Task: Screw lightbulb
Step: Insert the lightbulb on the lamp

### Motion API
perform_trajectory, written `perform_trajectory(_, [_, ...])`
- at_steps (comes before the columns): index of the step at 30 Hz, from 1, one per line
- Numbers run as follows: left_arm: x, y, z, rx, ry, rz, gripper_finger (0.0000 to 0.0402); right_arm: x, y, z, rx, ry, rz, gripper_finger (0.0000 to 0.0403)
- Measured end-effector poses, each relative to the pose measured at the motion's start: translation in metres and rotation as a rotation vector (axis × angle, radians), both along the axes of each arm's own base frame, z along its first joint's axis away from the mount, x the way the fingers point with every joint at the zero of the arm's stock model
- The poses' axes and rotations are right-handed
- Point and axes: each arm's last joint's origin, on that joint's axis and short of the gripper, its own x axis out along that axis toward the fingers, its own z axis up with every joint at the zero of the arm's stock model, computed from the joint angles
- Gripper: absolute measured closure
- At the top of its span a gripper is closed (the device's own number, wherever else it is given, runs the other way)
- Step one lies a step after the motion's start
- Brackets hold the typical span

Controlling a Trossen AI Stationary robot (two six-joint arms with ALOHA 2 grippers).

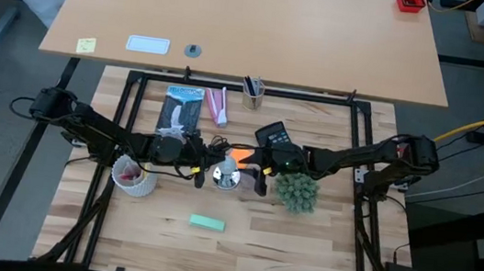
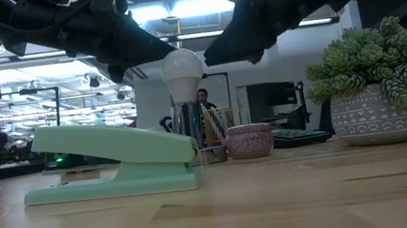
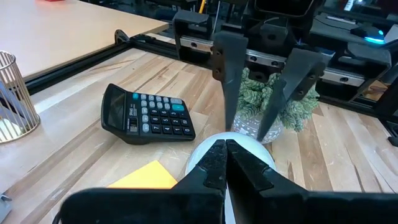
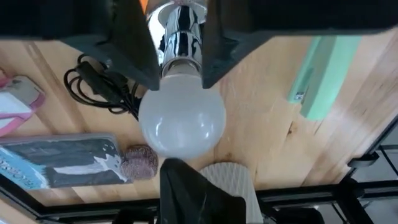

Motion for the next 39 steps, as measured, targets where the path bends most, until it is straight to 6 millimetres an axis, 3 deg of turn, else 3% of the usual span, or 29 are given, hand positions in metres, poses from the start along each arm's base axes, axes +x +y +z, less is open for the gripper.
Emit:
perform_trajectory(9, [0.0,0.0,0.0,0.0,0.0,0.0,0.0401,0.0,0.0,0.0,-0.003,-0.003,0.0,0.0396])
perform_trajectory(19, [0.0,0.0,0.0,0.0,0.0,0.0,0.0402,0.0,-0.003,0.0,-0.016,-0.005,-0.099,0.0365])
perform_trajectory(31, [0.0,0.0,0.0,0.002,0.001,-0.001,0.0401,0.004,-0.005,0.011,-0.106,-0.118,-0.127,0.0398])
perform_trajectory(39, [0.0,0.0,0.0,0.002,0.001,-0.001,0.0401,0.011,-0.005,0.0,-0.13,-0.125,-0.12,0.0393])
